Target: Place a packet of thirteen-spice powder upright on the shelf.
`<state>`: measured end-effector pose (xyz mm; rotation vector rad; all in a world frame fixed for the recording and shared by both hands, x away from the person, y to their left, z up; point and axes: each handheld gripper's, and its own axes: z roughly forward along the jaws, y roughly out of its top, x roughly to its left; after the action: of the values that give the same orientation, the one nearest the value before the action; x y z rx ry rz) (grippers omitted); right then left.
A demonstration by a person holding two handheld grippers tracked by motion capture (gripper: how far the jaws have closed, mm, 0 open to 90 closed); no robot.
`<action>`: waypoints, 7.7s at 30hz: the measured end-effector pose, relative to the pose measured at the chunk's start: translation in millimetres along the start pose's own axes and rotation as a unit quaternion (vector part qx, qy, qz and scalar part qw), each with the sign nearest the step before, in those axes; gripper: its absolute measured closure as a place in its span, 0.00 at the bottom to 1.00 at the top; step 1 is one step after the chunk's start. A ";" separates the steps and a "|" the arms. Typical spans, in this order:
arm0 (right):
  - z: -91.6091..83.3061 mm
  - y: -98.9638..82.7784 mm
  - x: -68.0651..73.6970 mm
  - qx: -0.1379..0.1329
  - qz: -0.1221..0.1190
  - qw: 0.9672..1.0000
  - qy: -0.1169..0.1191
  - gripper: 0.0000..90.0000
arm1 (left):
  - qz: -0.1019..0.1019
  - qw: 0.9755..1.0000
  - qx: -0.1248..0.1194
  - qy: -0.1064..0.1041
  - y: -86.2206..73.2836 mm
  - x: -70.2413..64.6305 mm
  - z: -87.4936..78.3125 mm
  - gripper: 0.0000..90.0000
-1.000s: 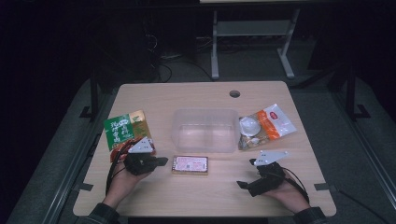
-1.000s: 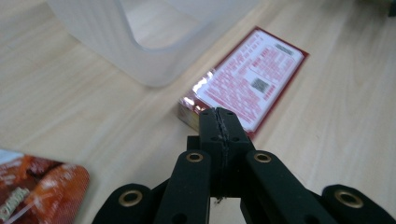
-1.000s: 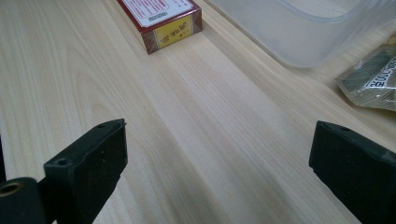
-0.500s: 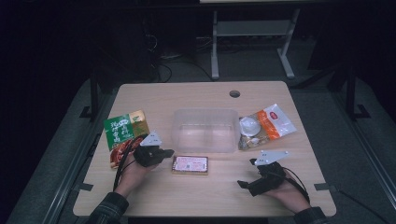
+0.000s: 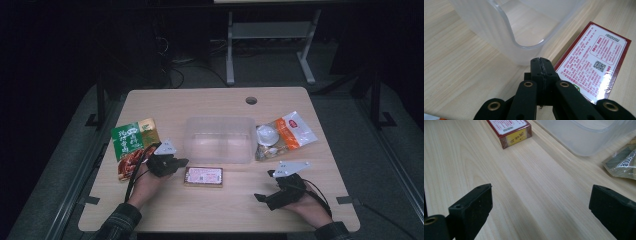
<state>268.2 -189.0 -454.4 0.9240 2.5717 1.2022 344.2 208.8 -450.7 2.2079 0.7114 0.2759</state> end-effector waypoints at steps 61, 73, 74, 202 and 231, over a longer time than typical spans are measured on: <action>-0.6 0.0 -0.2 0.000 -0.004 1.000 0.002 0.05 | 0.002 0.998 0.048 -0.031 -2.1 -74.6 -18.3 0.25; 0.3 0.2 -0.2 0.002 -0.003 1.000 0.002 0.05 | 0.006 0.997 0.073 -0.026 -6.8 -78.5 2.3 0.20; 0.1 0.0 -0.2 0.003 -0.005 1.000 0.002 0.05 | 0.014 0.996 0.079 -0.026 -7.2 -77.9 4.1 0.20; 45.2 105.3 21.5 -0.119 -0.127 0.960 0.218 0.14 | 0.070 0.984 -0.084 -0.143 5.3 -68.9 -57.6 0.36; 38.1 107.5 26.5 -0.153 -0.132 0.946 0.255 0.29 | 0.092 0.980 -0.050 -0.172 3.3 -71.3 -35.9 0.36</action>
<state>311.9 -96.5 -397.5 0.2075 2.6249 1.8730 272.4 188.5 -422.0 2.1515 0.2991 0.0183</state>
